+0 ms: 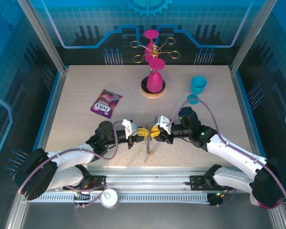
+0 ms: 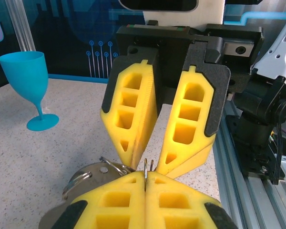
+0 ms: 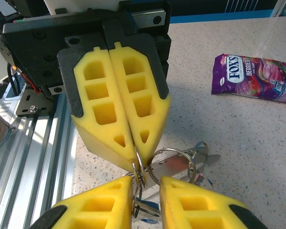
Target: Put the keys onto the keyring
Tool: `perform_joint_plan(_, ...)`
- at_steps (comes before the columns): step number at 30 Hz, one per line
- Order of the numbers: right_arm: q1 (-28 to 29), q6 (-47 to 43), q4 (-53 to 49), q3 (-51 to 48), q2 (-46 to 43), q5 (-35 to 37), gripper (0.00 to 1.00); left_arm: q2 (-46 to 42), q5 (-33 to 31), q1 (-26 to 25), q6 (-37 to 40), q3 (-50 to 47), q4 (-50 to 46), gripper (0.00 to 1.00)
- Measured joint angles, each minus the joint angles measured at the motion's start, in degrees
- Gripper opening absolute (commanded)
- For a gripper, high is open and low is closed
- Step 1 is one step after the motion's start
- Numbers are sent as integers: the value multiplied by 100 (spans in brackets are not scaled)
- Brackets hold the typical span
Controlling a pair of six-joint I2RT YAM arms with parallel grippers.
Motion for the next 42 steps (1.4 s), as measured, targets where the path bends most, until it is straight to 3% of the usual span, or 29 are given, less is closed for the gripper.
perform_joint_plan(4,0,-2,87,0,52,-72,21,55,74,0,-7,-2,116,0)
perform_joint_plan(8,-2,24,111,0,122,-170,0,164,94,35,-20,-7,221,0)
perform_joint_plan(11,-44,46,94,0,144,-212,0,219,96,50,-22,-24,306,0)
perform_joint_plan(13,-46,2,74,2,144,-210,0,223,81,48,-9,-28,310,21)
perform_joint_plan(16,-44,-131,-184,101,155,-107,0,188,13,33,61,-20,136,26)
perform_joint_plan(26,251,-1126,-2059,1519,693,782,0,-240,-214,17,1167,887,-2476,25)
perform_joint_plan(32,496,-1598,-2898,2063,1056,1266,0,-245,-271,15,1478,979,-3042,14)
perform_joint_plan(40,695,-1860,-3362,2404,1307,1471,0,-245,-284,15,1545,1032,-3248,14)
perform_joint_plan(42,723,-1880,-3386,2437,1351,1504,0,-247,-284,15,1541,1034,-3252,10)
